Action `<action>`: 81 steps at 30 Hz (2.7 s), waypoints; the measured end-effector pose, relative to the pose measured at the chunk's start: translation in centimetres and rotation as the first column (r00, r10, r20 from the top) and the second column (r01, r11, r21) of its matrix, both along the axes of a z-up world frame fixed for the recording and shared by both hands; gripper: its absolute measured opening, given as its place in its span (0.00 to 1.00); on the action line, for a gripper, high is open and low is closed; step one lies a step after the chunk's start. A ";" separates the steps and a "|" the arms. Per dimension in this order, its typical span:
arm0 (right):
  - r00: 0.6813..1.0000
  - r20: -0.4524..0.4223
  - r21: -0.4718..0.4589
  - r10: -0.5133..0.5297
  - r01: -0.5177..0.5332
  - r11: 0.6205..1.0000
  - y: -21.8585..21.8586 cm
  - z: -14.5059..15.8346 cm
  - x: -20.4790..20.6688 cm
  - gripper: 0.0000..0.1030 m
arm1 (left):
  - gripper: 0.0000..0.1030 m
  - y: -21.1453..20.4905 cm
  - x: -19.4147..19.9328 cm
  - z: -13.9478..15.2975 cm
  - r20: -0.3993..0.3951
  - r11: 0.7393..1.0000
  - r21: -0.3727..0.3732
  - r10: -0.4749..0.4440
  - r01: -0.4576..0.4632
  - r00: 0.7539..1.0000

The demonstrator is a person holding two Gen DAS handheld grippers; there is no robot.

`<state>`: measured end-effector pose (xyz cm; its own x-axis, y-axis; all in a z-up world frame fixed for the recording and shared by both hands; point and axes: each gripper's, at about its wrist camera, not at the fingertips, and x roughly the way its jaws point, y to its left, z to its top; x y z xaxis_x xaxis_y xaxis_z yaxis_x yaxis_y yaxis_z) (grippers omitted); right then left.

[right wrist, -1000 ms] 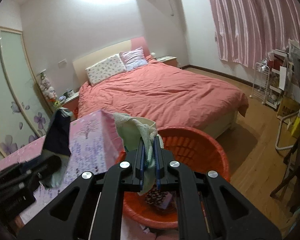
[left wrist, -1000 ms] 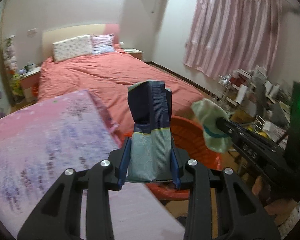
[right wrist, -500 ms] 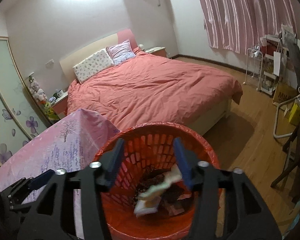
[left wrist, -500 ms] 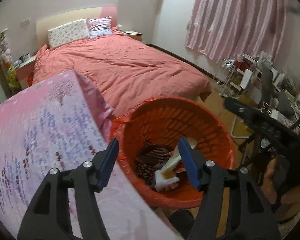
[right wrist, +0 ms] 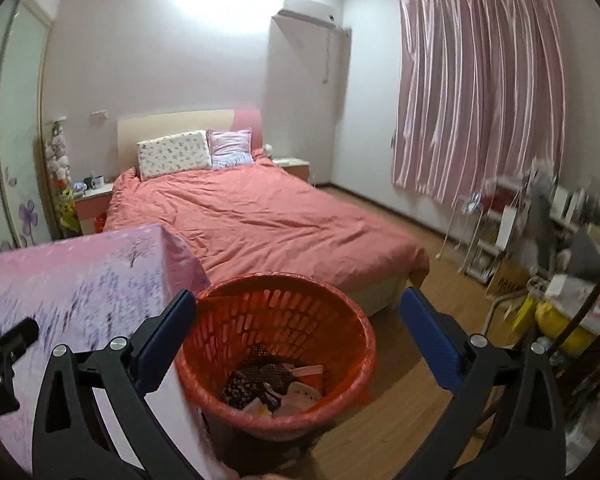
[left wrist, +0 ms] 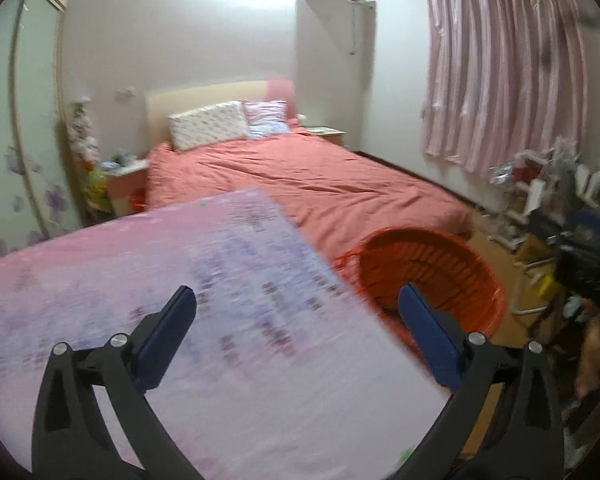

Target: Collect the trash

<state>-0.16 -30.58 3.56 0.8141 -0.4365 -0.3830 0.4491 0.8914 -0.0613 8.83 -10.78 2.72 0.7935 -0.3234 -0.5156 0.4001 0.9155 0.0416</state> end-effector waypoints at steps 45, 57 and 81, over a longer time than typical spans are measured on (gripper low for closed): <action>0.977 -0.180 0.086 -0.113 0.130 0.988 9.5 -4.1 -6.6 0.98 | 0.96 10.5 -11.5 -2.0 -0.006 0.939 -0.009 0.344 -0.344 0.939; 0.982 -0.165 0.100 -0.091 0.108 0.989 9.6 -3.2 -6.3 0.98 | 0.96 10.7 -11.2 -0.9 0.030 0.932 -0.022 0.361 -0.361 0.932; 0.982 -0.173 0.120 -0.071 0.093 0.988 10.0 -3.1 -5.1 0.98 | 0.96 11.2 -10.1 -0.5 0.022 0.929 -0.043 0.370 -0.369 0.929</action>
